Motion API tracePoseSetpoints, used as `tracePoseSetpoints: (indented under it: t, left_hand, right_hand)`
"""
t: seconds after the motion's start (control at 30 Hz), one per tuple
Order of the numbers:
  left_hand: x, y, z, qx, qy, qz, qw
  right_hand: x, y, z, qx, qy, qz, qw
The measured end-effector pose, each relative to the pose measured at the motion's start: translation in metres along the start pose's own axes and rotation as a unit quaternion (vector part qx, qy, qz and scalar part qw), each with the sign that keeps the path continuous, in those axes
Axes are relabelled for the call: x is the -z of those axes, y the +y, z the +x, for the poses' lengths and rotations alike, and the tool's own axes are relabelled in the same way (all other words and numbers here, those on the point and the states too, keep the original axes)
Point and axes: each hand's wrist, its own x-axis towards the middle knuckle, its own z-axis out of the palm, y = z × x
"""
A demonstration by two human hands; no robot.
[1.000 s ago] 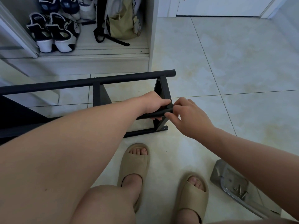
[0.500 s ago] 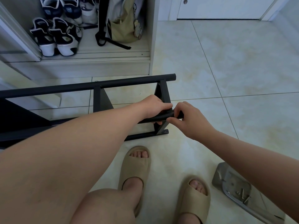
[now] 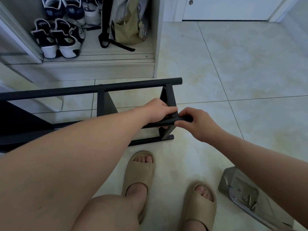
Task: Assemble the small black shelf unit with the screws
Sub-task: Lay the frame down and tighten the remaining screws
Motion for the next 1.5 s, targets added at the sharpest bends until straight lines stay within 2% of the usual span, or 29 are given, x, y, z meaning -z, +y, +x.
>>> tracePoseSetpoints:
  t: [0.17, 0.33, 0.4, 0.47, 0.53, 0.67, 0.8, 0.9, 0.97, 1.07, 1.17, 1.3, 1.5]
  left_hand:
    - [-0.004, 0.008, -0.007, 0.001, 0.057, 0.076, 0.995]
    - [-0.014, 0.014, -0.029, 0.002, 0.151, 0.185, 0.971]
    - [-0.017, 0.026, -0.041, -0.040, 0.197, 0.245, 0.948]
    - [-0.025, 0.043, -0.049, -0.122, 0.237, 0.302, 0.915]
    - [-0.040, 0.061, -0.055, -0.215, 0.245, 0.343, 0.881]
    - [-0.093, 0.084, -0.057, -0.330, 0.142, 0.410, 0.838]
    - [-0.155, 0.088, -0.044, -0.363, 0.009, 0.499, 0.787]
    - [-0.196, 0.078, -0.028, -0.377, -0.065, 0.559, 0.735]
    - [-0.221, 0.068, -0.019, -0.382, -0.103, 0.573, 0.717]
    - [-0.255, 0.050, -0.007, -0.381, -0.158, 0.557, 0.721]
    - [-0.285, 0.028, 0.001, -0.388, -0.212, 0.551, 0.707]
    - [-0.306, -0.001, 0.012, -0.379, -0.241, 0.548, 0.705]
    - [-0.311, -0.021, 0.024, -0.404, -0.236, 0.515, 0.718]
  right_hand:
    - [-0.007, -0.009, -0.009, 0.021, 0.044, -0.090, 0.995]
    - [0.005, 0.001, -0.039, 0.051, 0.031, -0.139, 0.988]
    - [0.018, 0.016, -0.058, 0.053, 0.028, -0.184, 0.981]
    - [0.034, 0.036, -0.079, 0.039, 0.018, -0.231, 0.972]
    - [0.049, 0.059, -0.100, 0.021, -0.001, -0.272, 0.962]
    - [0.069, 0.113, -0.141, -0.021, -0.056, -0.339, 0.939]
    - [0.078, 0.169, -0.169, -0.081, -0.107, -0.344, 0.929]
    - [0.076, 0.211, -0.180, -0.125, -0.129, -0.328, 0.927]
    - [0.071, 0.240, -0.182, -0.162, -0.145, -0.307, 0.926]
    - [0.055, 0.277, -0.179, -0.222, -0.161, -0.256, 0.927]
    - [0.030, 0.305, -0.177, -0.267, -0.164, -0.202, 0.928]
    - [0.002, 0.330, -0.171, -0.264, -0.185, -0.168, 0.932]
    - [-0.019, 0.350, -0.153, -0.237, -0.190, -0.156, 0.940]
